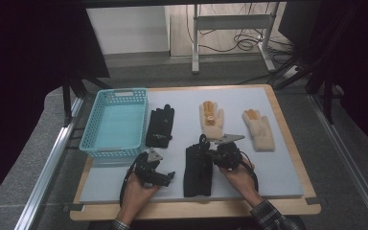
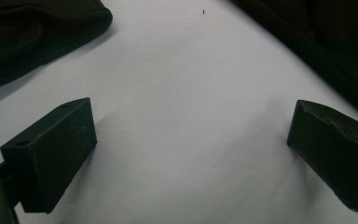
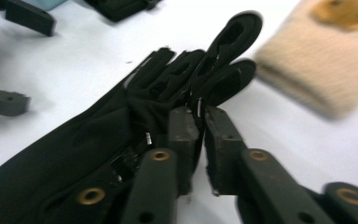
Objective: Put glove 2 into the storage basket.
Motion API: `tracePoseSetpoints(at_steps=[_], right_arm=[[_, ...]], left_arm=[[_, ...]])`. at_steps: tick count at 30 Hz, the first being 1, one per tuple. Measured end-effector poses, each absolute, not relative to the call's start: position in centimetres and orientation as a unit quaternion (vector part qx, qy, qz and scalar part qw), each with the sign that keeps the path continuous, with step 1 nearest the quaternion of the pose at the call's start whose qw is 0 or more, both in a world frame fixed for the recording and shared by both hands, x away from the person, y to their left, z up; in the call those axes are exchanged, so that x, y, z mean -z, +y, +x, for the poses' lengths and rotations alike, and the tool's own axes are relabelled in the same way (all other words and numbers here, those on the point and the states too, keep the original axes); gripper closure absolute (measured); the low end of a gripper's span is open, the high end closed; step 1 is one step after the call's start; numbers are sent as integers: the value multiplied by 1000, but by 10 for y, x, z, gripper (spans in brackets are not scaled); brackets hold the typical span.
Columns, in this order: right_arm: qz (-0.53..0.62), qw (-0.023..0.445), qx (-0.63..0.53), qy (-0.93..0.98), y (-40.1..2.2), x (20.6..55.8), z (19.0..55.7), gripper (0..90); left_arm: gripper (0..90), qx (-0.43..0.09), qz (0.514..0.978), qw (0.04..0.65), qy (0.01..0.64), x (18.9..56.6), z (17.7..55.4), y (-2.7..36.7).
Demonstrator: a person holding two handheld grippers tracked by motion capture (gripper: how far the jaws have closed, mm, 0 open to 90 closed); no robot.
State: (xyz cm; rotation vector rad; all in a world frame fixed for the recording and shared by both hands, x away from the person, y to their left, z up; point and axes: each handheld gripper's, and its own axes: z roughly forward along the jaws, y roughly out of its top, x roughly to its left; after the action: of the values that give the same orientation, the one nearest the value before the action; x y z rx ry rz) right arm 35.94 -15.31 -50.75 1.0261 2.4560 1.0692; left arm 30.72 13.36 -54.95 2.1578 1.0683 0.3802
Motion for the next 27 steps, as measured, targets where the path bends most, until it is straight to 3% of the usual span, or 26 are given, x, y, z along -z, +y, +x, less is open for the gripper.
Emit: tracePoseSetpoints(at_steps=[3, 9, 17, 20, 21, 27], right_arm=[[356, 156, -361, 848, -157, 507, 364, 654], [360, 140, -381, 840, -159, 503, 372, 573], [334, 103, -413, 841, -128, 497, 394, 486], [323, 91, -415, 846, -109, 497, 405, 515], [310, 91, -410, 853, -97, 498, 411, 593], [284, 83, -400, 867, -66, 504, 429, 663]], left_arm=[[15, -147, 831, 345, 411, 550, 307, 134], [25, -148, 829, 347, 412, 549, 306, 135], [45, -159, 825, 340, 423, 548, 298, 145], [47, -165, 821, 341, 426, 549, 294, 151], [52, -156, 820, 346, 428, 550, 292, 155], [52, -152, 822, 347, 425, 550, 290, 157]])
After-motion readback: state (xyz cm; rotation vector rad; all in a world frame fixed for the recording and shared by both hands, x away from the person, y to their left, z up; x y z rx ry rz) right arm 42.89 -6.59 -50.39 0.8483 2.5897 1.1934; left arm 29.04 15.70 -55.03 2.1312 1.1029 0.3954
